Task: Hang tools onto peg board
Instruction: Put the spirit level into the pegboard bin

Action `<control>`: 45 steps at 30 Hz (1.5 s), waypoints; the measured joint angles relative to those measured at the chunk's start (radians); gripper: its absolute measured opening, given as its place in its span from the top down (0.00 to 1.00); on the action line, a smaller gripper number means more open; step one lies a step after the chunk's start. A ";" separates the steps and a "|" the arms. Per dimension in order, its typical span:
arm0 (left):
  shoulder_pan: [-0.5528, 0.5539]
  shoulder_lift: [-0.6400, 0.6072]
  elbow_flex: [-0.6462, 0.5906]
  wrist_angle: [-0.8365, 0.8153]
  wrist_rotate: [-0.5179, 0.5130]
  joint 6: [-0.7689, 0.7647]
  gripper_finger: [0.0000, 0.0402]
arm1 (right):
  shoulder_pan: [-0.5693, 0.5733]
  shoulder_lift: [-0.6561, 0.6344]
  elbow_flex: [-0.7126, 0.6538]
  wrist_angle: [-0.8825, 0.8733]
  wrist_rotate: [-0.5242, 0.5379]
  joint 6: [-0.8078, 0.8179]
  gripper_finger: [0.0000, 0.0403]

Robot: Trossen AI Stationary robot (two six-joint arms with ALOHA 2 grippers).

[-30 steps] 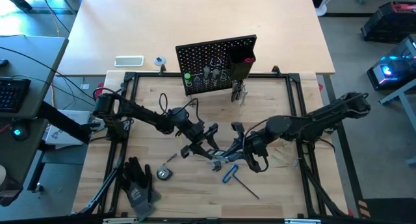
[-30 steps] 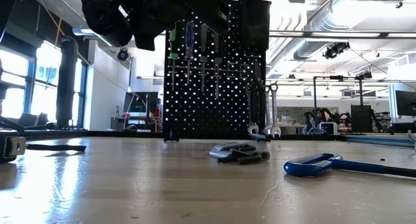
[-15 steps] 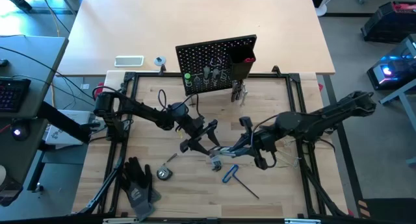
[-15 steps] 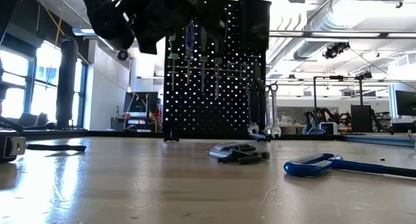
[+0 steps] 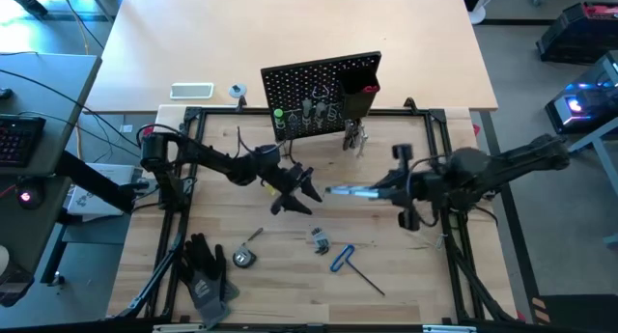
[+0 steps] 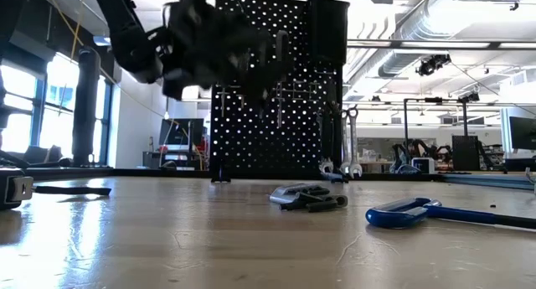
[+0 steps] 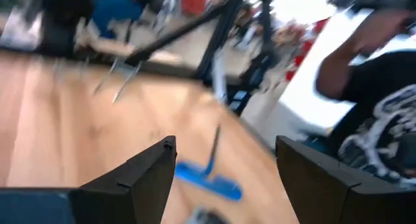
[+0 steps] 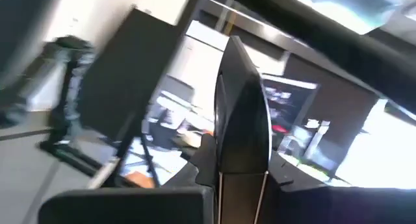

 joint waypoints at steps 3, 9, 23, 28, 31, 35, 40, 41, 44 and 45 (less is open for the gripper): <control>-0.025 0.000 -0.002 -0.125 -0.071 0.067 0.37 | -0.008 -0.032 0.046 -0.079 0.071 -0.015 0.92; -0.119 0.000 -0.002 -0.228 -0.223 0.130 0.37 | -0.046 -0.016 0.250 -0.282 0.171 -0.068 0.92; -0.326 0.000 -0.001 -0.229 -0.499 0.121 0.37 | -0.267 0.162 0.715 -0.588 0.221 -0.079 0.92; -0.367 0.001 -0.001 -0.229 -0.569 0.119 0.37 | -0.399 0.278 0.904 -0.739 0.190 -0.018 0.92; -0.384 0.000 -0.001 -0.229 -0.593 0.111 0.37 | -0.486 0.356 1.030 -0.857 0.140 0.006 0.92; -0.403 0.001 -0.001 -0.229 -0.597 0.103 0.37 | -0.611 0.459 1.205 -1.021 0.038 0.063 0.92; -0.423 0.001 -0.001 -0.235 -0.609 0.103 0.37 | -0.753 0.571 1.380 -1.199 -0.152 0.089 0.92; -0.424 0.001 -0.001 -0.239 -0.611 0.103 0.37 | -0.778 0.588 1.404 -1.219 -0.190 0.091 0.92; -0.428 0.001 -0.001 -0.249 -0.617 0.103 0.37 | -0.837 0.629 1.447 -1.253 -0.254 0.099 0.92; -0.427 0.001 -0.001 -0.252 -0.620 0.103 0.37 | -0.853 0.640 1.453 -1.260 -0.272 0.103 0.92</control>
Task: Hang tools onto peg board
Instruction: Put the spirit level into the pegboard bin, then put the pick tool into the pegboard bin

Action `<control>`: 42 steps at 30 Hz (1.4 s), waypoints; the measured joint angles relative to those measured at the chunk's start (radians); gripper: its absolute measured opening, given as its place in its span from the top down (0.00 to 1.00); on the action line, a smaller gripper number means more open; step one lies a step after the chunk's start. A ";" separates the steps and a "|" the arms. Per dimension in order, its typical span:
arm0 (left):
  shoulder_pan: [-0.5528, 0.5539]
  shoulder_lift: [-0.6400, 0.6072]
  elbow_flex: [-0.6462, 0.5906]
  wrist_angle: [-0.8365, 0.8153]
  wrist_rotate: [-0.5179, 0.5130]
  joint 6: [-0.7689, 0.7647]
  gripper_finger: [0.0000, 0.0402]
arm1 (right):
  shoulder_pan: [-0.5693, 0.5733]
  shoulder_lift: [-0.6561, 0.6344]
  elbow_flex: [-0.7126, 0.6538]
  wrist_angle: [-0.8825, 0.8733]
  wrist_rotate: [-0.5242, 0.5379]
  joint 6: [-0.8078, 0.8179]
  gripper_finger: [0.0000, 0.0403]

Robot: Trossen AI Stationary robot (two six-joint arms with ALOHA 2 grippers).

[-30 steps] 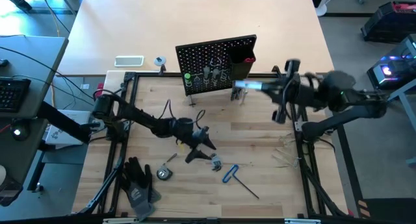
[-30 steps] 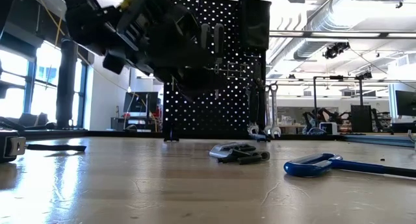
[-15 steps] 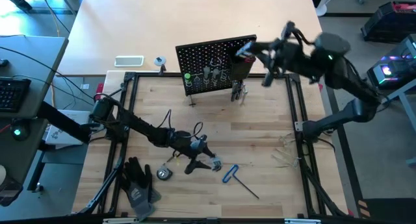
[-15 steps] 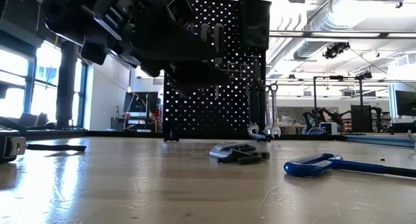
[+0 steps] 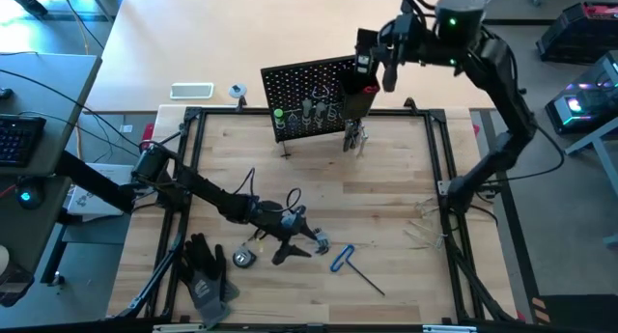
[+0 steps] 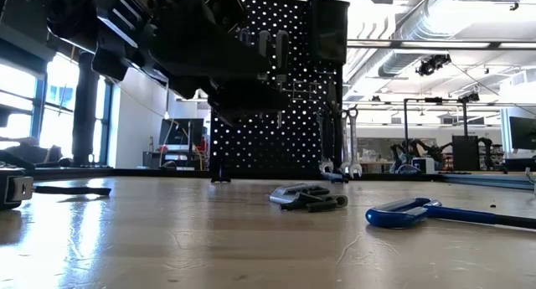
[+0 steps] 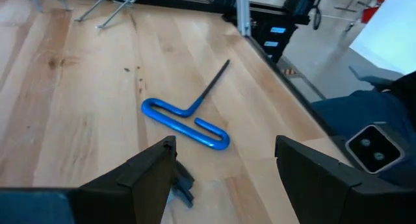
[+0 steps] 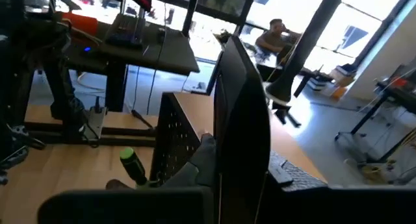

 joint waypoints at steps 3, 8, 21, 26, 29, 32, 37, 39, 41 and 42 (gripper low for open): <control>0.000 0.000 0.000 -0.014 -0.015 0.000 0.37 | -0.047 0.023 0.006 -0.030 -0.055 0.006 0.92; 0.000 0.000 0.000 -0.033 -0.017 0.000 0.37 | -0.109 0.045 0.004 -0.078 -0.132 0.030 0.92; 0.000 0.000 0.000 -0.039 -0.017 0.000 0.37 | -0.117 0.048 -0.016 -0.177 -0.098 0.055 0.76; -0.002 0.000 0.000 -0.039 -0.017 -0.016 0.37 | -0.117 0.031 -0.016 -0.212 -0.051 0.057 0.75; -0.006 0.000 0.000 -0.039 -0.018 -0.019 0.37 | -0.117 0.006 -0.016 -0.211 -0.018 0.057 0.75; -0.007 0.000 0.000 -0.039 -0.018 -0.020 0.37 | -0.115 -0.034 -0.015 -0.197 0.047 0.052 0.75; -0.007 0.000 0.000 -0.040 -0.019 -0.026 0.37 | -0.104 -0.109 -0.014 -0.181 0.077 0.066 0.75; -0.006 0.000 0.000 -0.040 -0.019 -0.026 0.37 | -0.091 -0.135 -0.014 -0.182 0.076 0.074 0.75; -0.006 0.000 0.000 -0.040 -0.021 -0.024 0.37 | -0.072 -0.159 -0.014 -0.186 0.076 0.076 0.75; -0.006 0.000 0.000 -0.040 -0.021 -0.018 0.37 | -0.059 -0.171 -0.014 -0.189 0.071 0.075 0.75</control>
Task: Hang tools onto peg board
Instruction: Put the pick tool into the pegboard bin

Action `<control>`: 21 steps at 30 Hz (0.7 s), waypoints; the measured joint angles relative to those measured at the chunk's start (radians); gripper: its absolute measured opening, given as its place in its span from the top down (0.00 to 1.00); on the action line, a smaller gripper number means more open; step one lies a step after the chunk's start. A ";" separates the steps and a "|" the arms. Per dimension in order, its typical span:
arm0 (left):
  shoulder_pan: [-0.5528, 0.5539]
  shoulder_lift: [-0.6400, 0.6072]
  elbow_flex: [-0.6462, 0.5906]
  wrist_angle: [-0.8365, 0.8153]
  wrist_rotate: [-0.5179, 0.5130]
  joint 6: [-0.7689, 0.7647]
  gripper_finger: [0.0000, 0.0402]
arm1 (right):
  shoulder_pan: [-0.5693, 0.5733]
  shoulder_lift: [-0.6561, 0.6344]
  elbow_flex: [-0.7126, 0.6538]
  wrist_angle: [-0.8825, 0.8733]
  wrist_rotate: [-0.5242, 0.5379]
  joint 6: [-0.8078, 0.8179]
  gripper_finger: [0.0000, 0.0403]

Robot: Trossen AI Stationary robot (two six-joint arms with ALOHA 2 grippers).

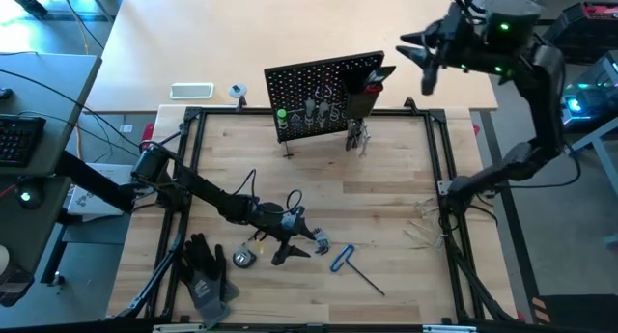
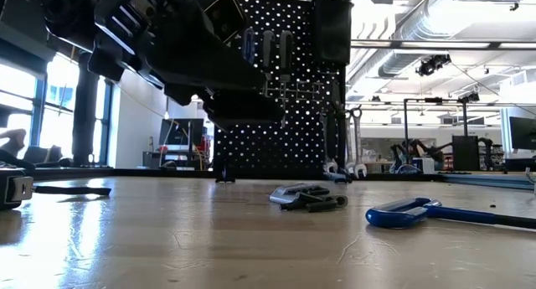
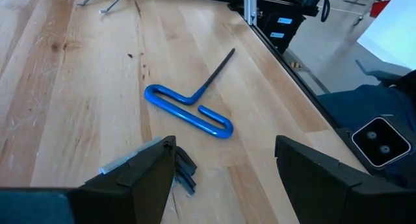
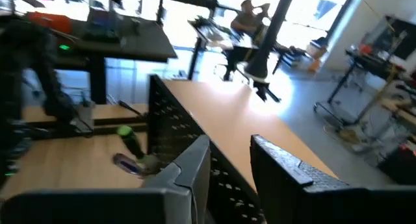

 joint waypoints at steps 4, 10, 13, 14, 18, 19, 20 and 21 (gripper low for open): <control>0.000 0.000 0.000 -0.001 -0.001 0.018 0.37 | 0.069 -0.032 0.000 -0.031 -0.005 0.000 0.74; 0.000 0.000 0.000 -0.007 -0.047 0.035 0.37 | 0.177 -0.050 0.000 -0.127 -0.007 0.004 0.74; 0.000 0.000 0.000 -0.008 -0.056 0.036 0.37 | 0.226 -0.049 0.000 -0.187 -0.007 0.024 0.74; 0.000 0.000 0.000 -0.008 -0.056 0.036 0.37 | 0.243 -0.048 -0.002 -0.208 -0.007 0.029 0.74; 0.000 0.000 0.000 -0.008 -0.056 0.036 0.37 | 0.320 -0.049 -0.024 -0.291 -0.023 0.052 0.74; 0.000 0.000 0.000 -0.008 -0.056 0.036 0.37 | 0.338 -0.049 -0.031 -0.317 -0.034 0.054 0.74; 0.000 0.000 0.000 -0.008 -0.056 0.036 0.37 | 0.358 -0.048 -0.042 -0.343 -0.049 0.058 0.74; 0.000 0.000 0.000 -0.008 -0.056 0.036 0.37 | 0.376 -0.048 -0.055 -0.368 -0.064 0.069 0.74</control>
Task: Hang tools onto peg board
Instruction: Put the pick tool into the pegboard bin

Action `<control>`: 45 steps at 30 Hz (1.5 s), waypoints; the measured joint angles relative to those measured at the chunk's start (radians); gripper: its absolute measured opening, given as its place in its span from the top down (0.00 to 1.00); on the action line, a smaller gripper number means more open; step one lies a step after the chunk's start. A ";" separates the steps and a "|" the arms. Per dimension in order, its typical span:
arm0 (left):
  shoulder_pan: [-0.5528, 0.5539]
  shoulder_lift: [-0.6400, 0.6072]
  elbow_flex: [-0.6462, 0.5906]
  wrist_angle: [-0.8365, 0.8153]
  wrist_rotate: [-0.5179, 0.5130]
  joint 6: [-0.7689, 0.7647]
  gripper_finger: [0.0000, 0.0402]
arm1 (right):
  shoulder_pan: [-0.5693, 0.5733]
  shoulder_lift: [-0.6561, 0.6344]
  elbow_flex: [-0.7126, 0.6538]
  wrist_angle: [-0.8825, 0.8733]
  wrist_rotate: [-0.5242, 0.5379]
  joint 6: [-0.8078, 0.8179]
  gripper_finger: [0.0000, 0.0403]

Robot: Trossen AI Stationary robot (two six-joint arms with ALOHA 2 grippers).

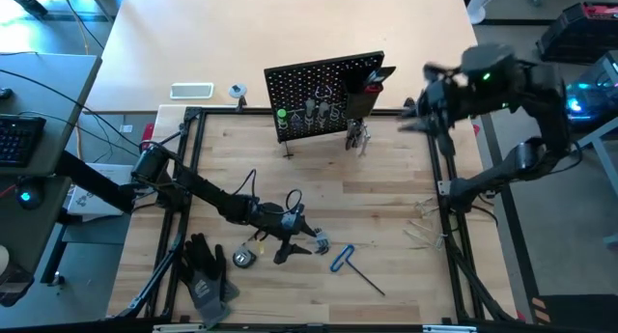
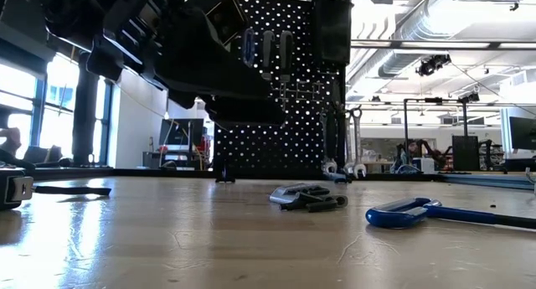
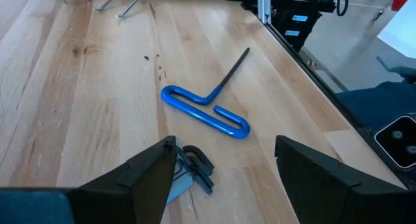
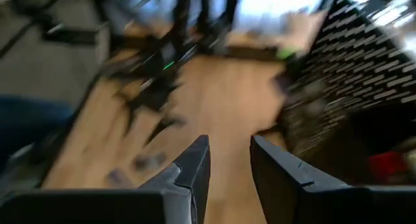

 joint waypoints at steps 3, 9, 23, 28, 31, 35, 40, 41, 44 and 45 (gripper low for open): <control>0.000 0.000 0.000 0.000 -0.003 -0.003 0.37 | 0.057 -0.002 -0.064 -0.052 -0.016 0.031 0.74; 0.000 0.000 0.000 -0.001 -0.003 -0.015 0.37 | 0.174 -0.015 -0.307 -0.064 -0.016 0.118 0.74; 0.000 0.000 0.000 -0.027 -0.003 -0.017 0.37 | 0.397 -0.013 -0.965 0.375 -0.080 0.183 0.74; 0.000 0.000 0.000 -0.034 -0.011 -0.017 0.37 | 0.470 -0.013 -1.143 0.644 -0.074 0.248 0.74; 0.000 0.000 0.000 -0.033 -0.016 -0.017 0.37 | 0.514 -0.013 -1.248 0.836 -0.049 0.281 0.74; 0.000 0.000 0.000 -0.033 -0.017 -0.016 0.37 | 0.569 -0.013 -1.393 1.113 0.033 0.323 0.74; 0.000 0.005 0.000 -0.019 -0.018 -0.016 0.37 | 0.642 -0.013 -1.561 1.399 0.177 0.381 0.74; 0.000 0.010 0.001 -0.010 -0.018 -0.016 0.37 | 0.657 -0.011 -1.592 1.449 0.204 0.389 0.74; 0.000 0.037 0.001 0.039 -0.018 -0.016 0.37 | 0.698 0.020 -1.673 1.603 0.262 0.402 0.74; -0.001 0.051 0.001 0.060 -0.018 -0.016 0.37 | 0.709 0.038 -1.693 1.654 0.275 0.391 0.74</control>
